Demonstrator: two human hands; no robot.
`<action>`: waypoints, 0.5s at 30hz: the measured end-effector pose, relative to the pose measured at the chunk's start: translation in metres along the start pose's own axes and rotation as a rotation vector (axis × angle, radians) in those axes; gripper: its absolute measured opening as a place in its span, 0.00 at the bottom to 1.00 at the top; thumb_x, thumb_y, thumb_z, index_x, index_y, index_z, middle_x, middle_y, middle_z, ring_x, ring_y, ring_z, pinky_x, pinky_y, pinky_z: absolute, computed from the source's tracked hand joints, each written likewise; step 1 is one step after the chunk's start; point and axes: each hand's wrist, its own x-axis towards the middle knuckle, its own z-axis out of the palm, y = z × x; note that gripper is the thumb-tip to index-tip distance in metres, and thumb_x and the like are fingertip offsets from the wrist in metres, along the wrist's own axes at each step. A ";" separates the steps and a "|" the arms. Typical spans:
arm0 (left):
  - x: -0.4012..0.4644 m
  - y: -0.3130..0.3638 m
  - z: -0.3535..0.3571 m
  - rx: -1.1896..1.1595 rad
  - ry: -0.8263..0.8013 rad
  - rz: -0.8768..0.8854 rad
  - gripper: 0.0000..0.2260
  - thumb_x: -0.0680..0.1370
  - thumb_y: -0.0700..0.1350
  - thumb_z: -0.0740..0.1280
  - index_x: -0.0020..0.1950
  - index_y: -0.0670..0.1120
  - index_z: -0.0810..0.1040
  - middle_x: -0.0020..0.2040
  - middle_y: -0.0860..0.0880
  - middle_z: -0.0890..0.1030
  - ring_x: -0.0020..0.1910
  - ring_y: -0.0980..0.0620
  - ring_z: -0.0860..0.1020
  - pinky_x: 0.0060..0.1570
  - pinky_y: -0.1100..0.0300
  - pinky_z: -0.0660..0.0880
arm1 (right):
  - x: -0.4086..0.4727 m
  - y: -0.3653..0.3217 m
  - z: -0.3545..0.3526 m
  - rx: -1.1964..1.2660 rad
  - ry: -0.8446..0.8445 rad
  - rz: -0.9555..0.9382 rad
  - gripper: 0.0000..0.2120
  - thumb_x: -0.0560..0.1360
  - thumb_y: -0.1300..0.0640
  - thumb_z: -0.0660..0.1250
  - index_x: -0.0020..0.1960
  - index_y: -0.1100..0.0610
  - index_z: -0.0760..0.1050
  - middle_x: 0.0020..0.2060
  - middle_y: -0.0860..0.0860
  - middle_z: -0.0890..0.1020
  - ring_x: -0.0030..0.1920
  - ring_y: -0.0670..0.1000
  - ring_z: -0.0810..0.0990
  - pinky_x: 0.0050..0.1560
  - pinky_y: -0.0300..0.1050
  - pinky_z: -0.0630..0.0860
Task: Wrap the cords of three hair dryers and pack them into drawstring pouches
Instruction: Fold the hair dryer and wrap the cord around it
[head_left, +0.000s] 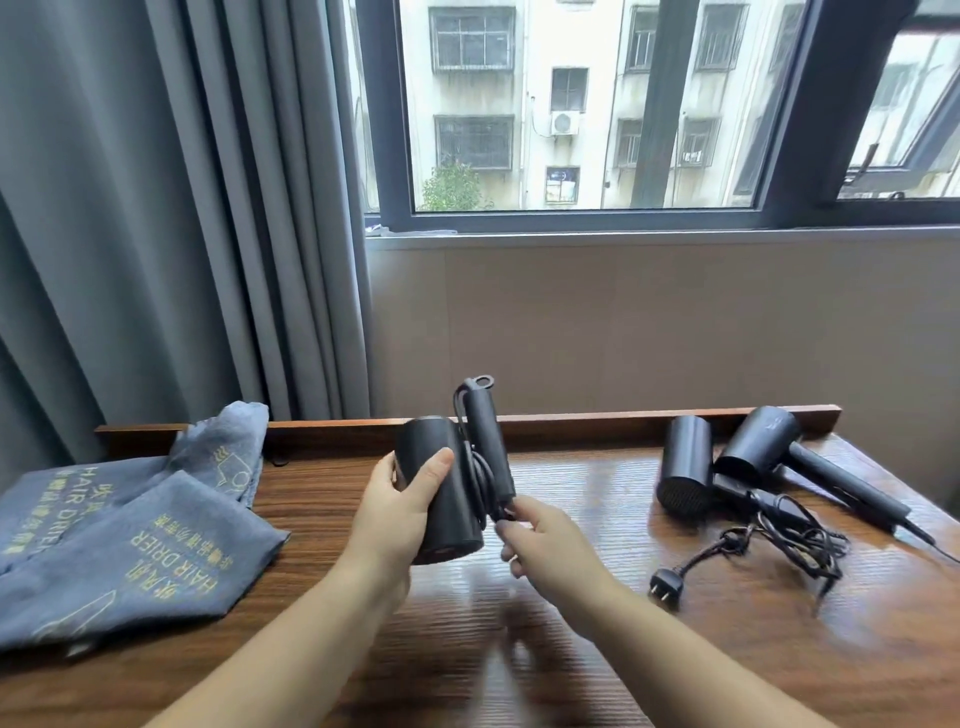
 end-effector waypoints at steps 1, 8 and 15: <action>0.003 -0.007 0.002 -0.015 0.046 -0.007 0.23 0.71 0.54 0.74 0.62 0.46 0.76 0.55 0.44 0.84 0.52 0.43 0.84 0.53 0.42 0.81 | 0.001 0.002 0.005 0.052 -0.002 0.041 0.10 0.76 0.63 0.60 0.50 0.56 0.79 0.39 0.50 0.79 0.35 0.48 0.76 0.37 0.45 0.72; 0.023 -0.041 0.000 0.056 0.350 -0.066 0.38 0.66 0.66 0.73 0.70 0.50 0.66 0.60 0.48 0.79 0.58 0.46 0.79 0.63 0.43 0.75 | 0.005 0.004 0.020 0.117 0.027 0.104 0.14 0.74 0.60 0.67 0.59 0.52 0.75 0.43 0.49 0.83 0.40 0.47 0.80 0.45 0.50 0.79; 0.028 -0.056 -0.003 0.031 0.376 -0.154 0.34 0.80 0.53 0.66 0.80 0.58 0.49 0.64 0.49 0.69 0.63 0.46 0.71 0.68 0.47 0.69 | 0.010 0.005 0.029 -0.319 0.011 -0.116 0.38 0.63 0.40 0.79 0.68 0.42 0.66 0.56 0.36 0.74 0.58 0.41 0.75 0.56 0.32 0.69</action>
